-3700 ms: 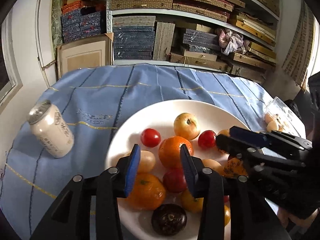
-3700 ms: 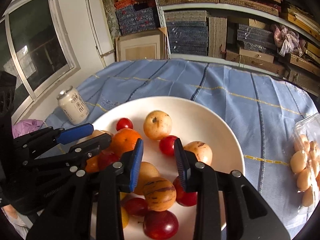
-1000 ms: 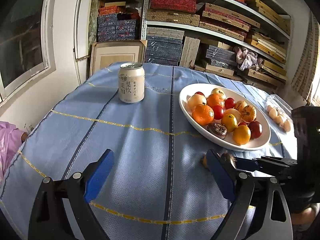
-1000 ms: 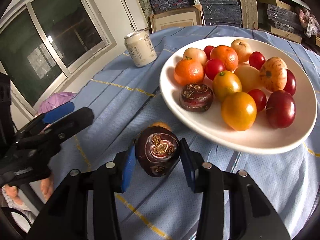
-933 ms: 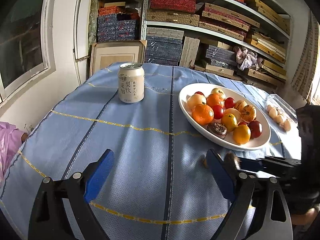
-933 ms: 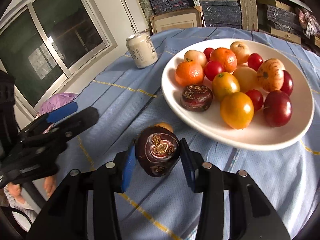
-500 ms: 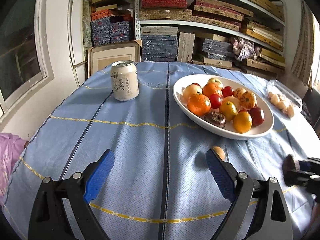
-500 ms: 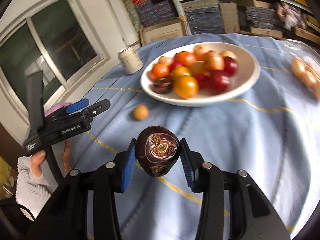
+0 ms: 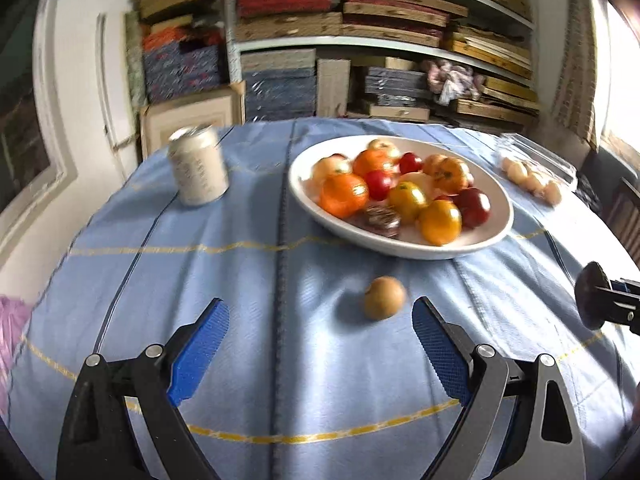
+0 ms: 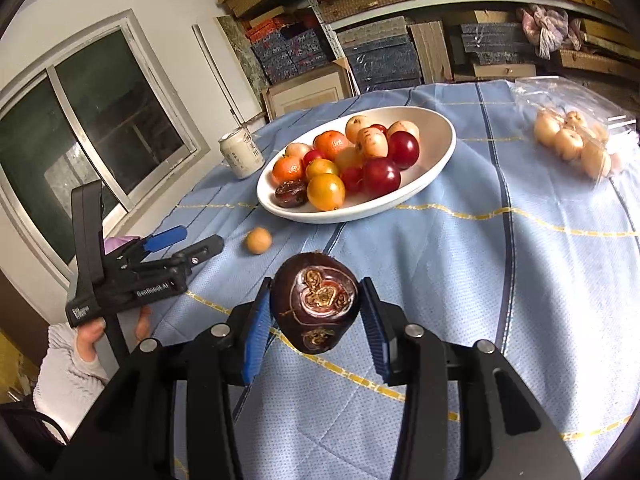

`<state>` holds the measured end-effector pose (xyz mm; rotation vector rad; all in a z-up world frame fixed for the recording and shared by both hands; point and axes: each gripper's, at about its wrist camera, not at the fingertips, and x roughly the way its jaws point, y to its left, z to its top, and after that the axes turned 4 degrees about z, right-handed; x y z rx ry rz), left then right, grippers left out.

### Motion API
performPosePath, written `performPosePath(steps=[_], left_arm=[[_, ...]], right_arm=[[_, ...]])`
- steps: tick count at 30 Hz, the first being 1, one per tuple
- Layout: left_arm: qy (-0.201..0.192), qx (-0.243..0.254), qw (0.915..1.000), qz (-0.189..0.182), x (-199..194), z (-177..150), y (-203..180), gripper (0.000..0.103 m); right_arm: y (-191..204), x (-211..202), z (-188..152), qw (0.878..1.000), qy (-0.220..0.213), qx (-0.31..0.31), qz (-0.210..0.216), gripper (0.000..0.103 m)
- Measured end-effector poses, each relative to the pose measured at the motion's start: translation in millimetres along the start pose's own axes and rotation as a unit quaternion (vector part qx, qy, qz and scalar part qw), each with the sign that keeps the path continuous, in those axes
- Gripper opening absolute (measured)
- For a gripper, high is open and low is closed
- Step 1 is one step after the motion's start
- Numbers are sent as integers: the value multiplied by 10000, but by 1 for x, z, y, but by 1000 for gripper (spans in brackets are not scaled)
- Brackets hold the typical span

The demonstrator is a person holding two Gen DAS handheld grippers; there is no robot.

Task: Organize fruits
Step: 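Close left gripper on the small brown round fruit while right gripper holds the dark fruit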

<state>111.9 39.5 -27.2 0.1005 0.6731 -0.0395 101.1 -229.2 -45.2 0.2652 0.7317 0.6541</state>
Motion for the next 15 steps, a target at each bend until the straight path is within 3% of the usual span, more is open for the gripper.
performPosePath(steps=[4,7,12,15], left_arm=[[211,486,9982,-268,11,1,-28,94],[356,589,9961,-550,18,4,-42,94],[530,171,9929,-1055,27,7,-39,94],[704,-148,9910,-1128,38,8,-31,93]], right_arm=[[0,-4,0,9999,-28,55,84,42],[-2,-7,1,9999,-49,112,110,42],[-4,-8,3,9997,-70,165,148,42],[-4,-8,1,9997,-29,170,180,42]])
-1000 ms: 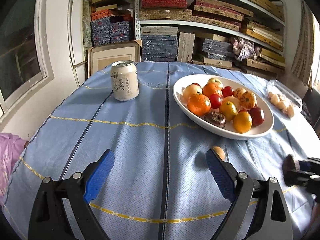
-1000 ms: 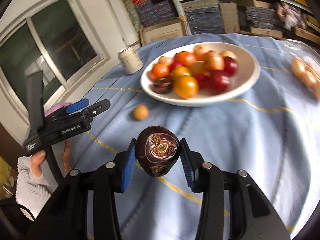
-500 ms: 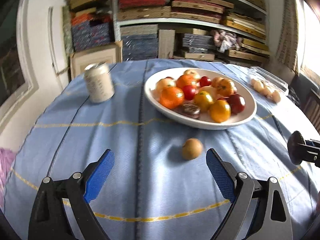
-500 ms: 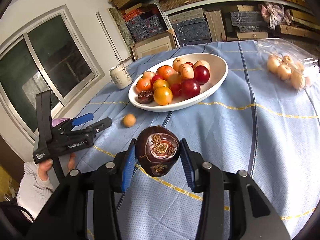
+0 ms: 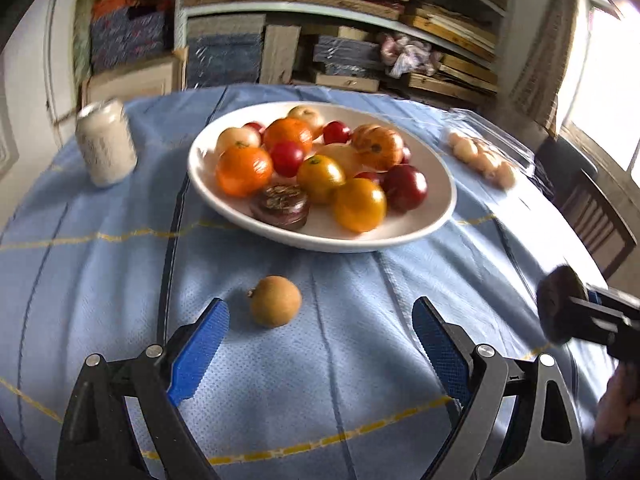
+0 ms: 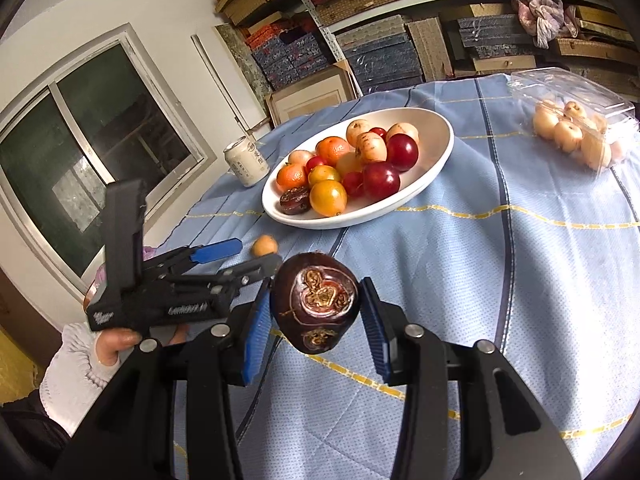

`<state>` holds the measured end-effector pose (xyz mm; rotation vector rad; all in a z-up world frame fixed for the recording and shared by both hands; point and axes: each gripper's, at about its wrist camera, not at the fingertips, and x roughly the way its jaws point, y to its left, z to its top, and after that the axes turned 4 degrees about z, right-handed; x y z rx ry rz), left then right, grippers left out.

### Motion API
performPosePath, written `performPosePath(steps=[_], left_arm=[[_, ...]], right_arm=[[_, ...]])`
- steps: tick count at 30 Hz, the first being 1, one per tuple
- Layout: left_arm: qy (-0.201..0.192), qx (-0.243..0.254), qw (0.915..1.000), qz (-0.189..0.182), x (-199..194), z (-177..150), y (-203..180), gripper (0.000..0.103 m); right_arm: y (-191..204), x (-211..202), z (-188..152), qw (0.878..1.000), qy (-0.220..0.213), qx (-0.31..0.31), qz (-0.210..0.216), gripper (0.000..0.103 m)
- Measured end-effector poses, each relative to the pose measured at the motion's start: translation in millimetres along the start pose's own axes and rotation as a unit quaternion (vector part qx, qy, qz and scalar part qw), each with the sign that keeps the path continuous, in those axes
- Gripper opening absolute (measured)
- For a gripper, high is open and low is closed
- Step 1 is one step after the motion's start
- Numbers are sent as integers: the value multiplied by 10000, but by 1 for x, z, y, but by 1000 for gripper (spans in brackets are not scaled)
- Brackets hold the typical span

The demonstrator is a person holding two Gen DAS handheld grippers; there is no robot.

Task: Organize fruits
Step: 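Close left gripper on the small brown round fruit while right gripper holds the dark fruit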

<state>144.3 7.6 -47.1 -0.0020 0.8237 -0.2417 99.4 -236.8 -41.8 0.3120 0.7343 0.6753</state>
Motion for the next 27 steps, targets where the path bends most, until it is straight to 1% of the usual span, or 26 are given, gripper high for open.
performPosePath(steps=[3,5,7,9,11,12,14,15,16,17,20,23,24,27], left_arm=[[83,-184,9998,-5,8,0,6,93],[148,-221,9996,-100,11,1,7,93],[124,-192,9996,-151,11,1,6,93],[55,-129,9999,-58,9,2,3,93],[35,-50,10000,-44,9,3,0,91],[44,-33,10000,-20,9,3,-1,87],[66,-9,10000,29,10,3,-2,75],[117,11,9999,116,12,4,-2,59],[169,9,9997,168,14,4,-2,42],[247,-29,9995,168,17,4,0,40],[225,-136,9996,121,16,5,5,40],[234,-49,9996,178,16,5,2,45],[236,-10,9995,200,16,5,0,48],[192,56,9995,246,15,5,-3,49]], right_arm=[[1,1,-1,10000,32,-12,11,42],[2,2,-1,10000,47,-23,23,42],[2,4,-1,10000,68,-20,23,42],[2,6,-1,9999,100,-15,18,42],[2,7,-1,9999,116,-2,16,42],[1,7,0,9999,116,3,15,42],[1,7,0,9999,115,10,17,42],[1,7,0,9999,115,8,17,42],[1,7,0,9999,120,11,19,42],[0,7,-1,9999,126,14,27,42],[1,7,0,9999,146,4,53,42],[1,8,0,9999,159,-2,68,42],[1,8,0,9998,162,-2,70,42],[1,8,0,9999,155,0,69,42]])
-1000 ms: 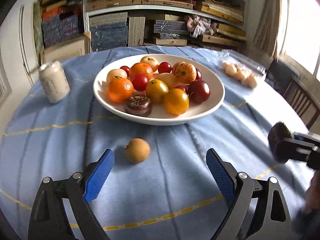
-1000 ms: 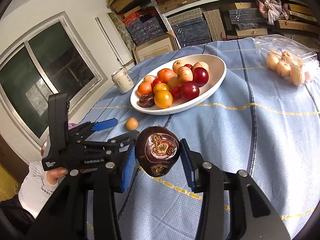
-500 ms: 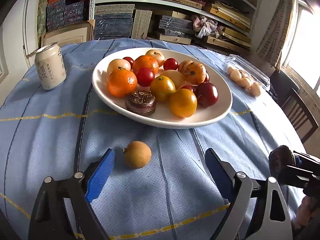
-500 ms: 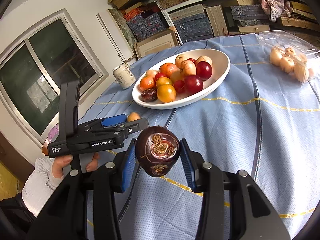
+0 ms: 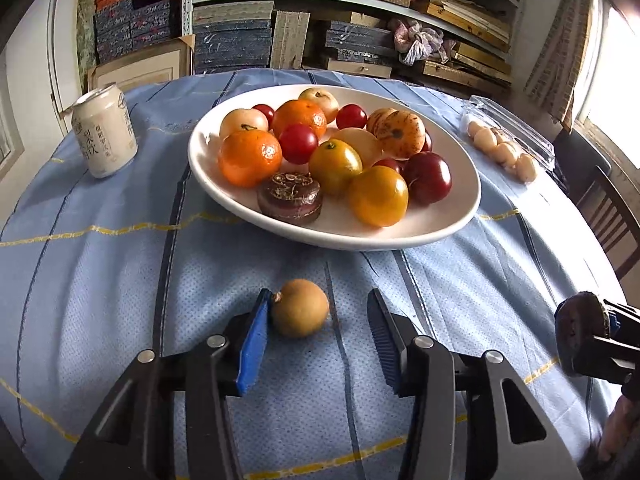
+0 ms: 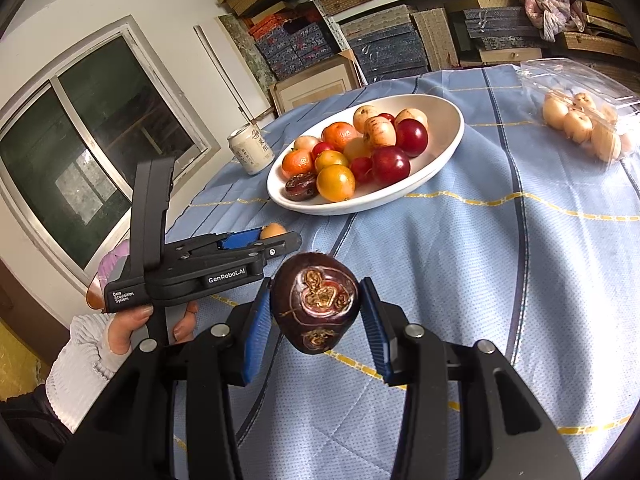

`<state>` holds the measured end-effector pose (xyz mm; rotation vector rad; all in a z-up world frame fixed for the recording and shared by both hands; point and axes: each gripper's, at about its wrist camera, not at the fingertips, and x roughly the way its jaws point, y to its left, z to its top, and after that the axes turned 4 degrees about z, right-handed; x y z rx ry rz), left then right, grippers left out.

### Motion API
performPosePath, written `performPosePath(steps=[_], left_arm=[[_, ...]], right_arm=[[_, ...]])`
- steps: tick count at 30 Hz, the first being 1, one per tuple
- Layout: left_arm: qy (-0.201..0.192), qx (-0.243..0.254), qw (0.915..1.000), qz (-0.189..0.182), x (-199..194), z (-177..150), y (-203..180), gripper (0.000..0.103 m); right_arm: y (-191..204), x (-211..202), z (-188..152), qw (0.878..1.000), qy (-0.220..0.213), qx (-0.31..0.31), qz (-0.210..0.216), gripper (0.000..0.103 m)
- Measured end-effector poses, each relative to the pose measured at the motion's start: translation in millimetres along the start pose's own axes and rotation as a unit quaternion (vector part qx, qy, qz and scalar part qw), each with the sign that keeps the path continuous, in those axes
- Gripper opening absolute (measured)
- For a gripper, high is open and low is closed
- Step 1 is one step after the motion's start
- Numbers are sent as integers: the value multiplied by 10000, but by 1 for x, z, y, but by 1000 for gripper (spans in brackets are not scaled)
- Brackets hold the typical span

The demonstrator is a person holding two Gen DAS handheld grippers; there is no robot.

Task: Organize fruits
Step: 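Close left gripper on the small brown round fruit while right gripper holds the dark fruit, then carry both fruits over the white plate and lower them in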

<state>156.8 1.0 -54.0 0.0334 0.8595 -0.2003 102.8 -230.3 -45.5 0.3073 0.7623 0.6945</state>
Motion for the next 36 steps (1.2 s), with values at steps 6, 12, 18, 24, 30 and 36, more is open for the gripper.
performPosePath(steps=[6,12,18,24,30,36], left_arm=[[-9,-131,9999,-112,-1,0,8,28],[-37,33,10000,13,-3,-2,1,27],[-491,191,9983,260,-25,-5,-8,27],[-933,141,9949,346,-65,-10,-12,27],[-925,40,9952,318,-94,-22,-5,27],[-1383,195,9892,435,-143,27,-2,27]], right_arm=[[0,0,0,10000,6,0,2,42],[0,1,0,10000,7,-5,5,42],[2,-5,1,9998,-145,-90,-112,42],[17,-10,-2,9948,-361,-666,-675,42],[23,1,1,9963,-179,-594,-589,42],[60,-38,62,9894,-765,-994,-727,42]])
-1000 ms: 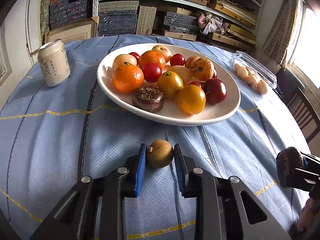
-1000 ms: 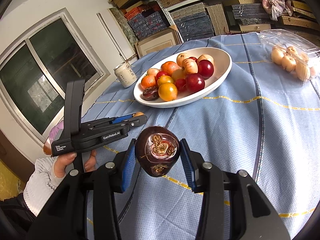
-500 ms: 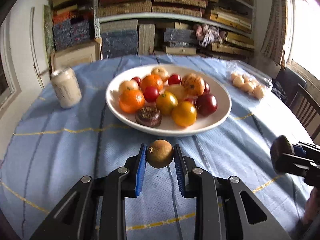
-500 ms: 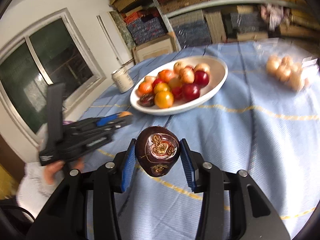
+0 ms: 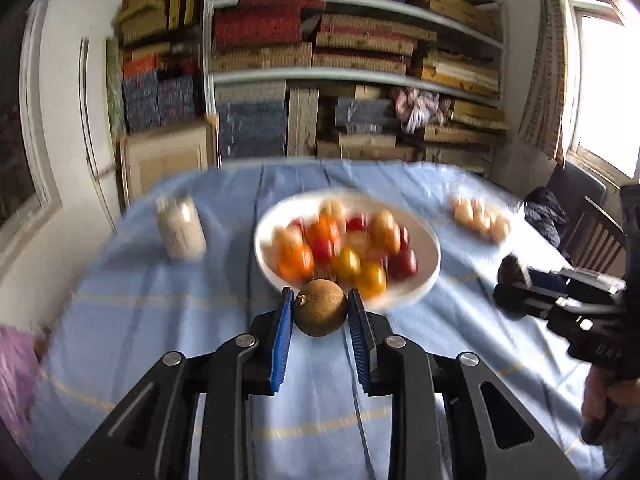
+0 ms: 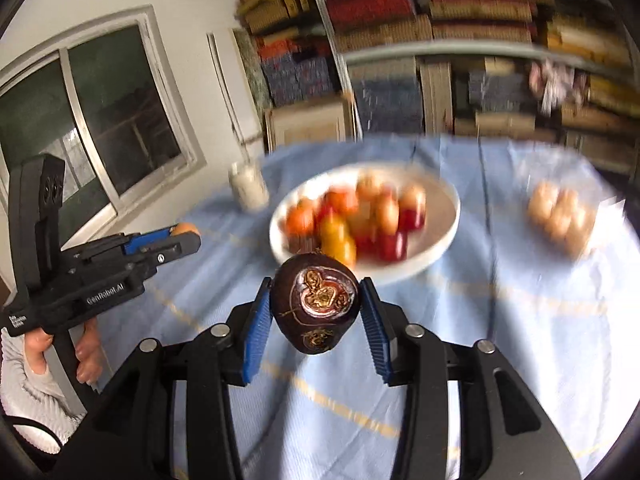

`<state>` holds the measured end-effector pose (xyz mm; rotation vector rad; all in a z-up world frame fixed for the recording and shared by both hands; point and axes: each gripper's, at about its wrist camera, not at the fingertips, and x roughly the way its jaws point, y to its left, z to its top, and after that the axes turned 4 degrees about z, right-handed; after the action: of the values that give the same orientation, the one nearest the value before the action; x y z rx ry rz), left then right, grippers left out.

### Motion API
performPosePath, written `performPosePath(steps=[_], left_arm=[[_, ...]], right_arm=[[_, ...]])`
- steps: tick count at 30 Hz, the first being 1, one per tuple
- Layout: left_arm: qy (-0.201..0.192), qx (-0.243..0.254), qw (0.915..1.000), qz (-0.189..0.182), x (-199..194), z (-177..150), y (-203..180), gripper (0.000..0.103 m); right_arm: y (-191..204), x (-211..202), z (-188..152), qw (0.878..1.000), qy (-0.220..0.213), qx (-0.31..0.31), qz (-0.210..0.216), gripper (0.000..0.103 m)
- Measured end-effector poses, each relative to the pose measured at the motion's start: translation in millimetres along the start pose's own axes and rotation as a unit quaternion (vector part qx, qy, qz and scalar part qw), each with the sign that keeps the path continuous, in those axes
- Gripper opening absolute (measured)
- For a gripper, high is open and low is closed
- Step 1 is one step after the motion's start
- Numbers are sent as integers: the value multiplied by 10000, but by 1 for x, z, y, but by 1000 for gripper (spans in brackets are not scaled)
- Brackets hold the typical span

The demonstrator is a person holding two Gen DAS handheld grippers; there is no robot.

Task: Organize fruits
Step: 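Carry both fruits over the white plate and lower them in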

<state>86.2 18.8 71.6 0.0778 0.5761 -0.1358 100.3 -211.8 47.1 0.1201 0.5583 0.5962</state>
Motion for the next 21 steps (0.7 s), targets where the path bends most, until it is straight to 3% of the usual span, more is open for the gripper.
performPosePath(steps=[5,9,14,21], left_arm=[[-363,-53,9993,-20,-8,76,0,27],[-425,-96,9990,53,13,125,-4,27],[-76,-71,9998,193,86,147,-11,27],[679,-240,9971,260,196,124,3,27]], right_arm=[[11,-28,89,9968,-697,-332,-202,42],[8,-9,126,9944,-752,-589,-460,42],[-31,70,129,9968,-224,-458,-621,42],[-98,184,100,9957,574,61,-727,42]])
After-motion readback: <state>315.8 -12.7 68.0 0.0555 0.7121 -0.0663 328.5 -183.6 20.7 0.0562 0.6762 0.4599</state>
